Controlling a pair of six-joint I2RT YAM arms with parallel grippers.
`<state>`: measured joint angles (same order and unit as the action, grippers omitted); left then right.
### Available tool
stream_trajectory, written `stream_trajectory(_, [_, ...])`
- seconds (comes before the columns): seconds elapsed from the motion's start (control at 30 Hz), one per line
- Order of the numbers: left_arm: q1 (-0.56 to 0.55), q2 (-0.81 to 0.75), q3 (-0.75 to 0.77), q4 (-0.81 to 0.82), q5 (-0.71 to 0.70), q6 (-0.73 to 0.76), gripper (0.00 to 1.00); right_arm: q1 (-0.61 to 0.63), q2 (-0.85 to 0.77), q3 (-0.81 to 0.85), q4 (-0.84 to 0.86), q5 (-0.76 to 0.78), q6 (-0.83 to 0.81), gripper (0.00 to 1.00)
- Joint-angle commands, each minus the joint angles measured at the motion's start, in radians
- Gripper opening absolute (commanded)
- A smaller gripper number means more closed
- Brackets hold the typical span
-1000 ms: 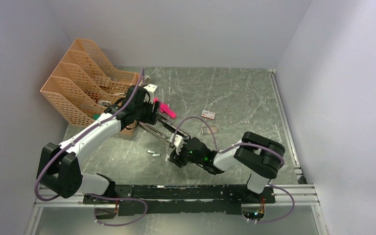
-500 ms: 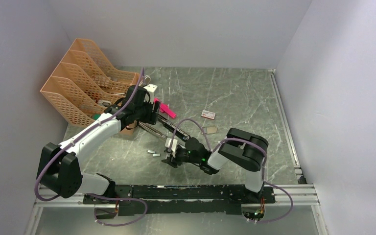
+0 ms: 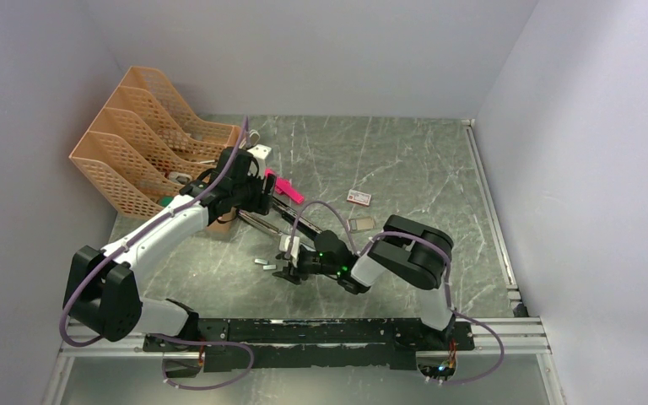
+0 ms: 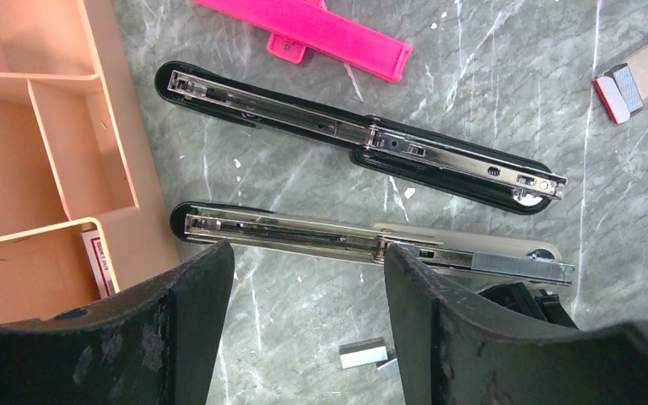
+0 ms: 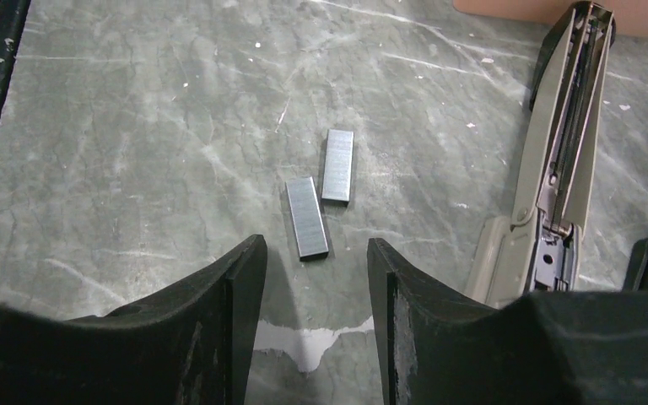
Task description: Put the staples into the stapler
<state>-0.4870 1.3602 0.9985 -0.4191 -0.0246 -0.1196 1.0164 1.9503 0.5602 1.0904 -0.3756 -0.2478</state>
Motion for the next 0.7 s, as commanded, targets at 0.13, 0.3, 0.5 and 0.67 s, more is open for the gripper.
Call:
stream_trajectory(0.13, [0.006,-0.014,-0.009,0.020,-0.020,0.003,0.70,-0.005,0.053,0.027,-0.080,-0.043,-0.031,0.49])
stream_trajectory(0.3, [0.006,-0.016,-0.011,0.023,-0.020,0.005,0.70,-0.005,0.055,0.033,-0.100,-0.070,-0.026,0.48])
stream_trajectory(0.5, [0.006,-0.015,-0.012,0.025,-0.017,0.005,0.70,-0.002,0.045,0.033,-0.122,-0.082,-0.021,0.43])
stream_trajectory(0.67, [0.005,-0.015,-0.014,0.024,-0.016,0.005,0.70,0.002,0.041,0.030,-0.130,-0.080,-0.018,0.37])
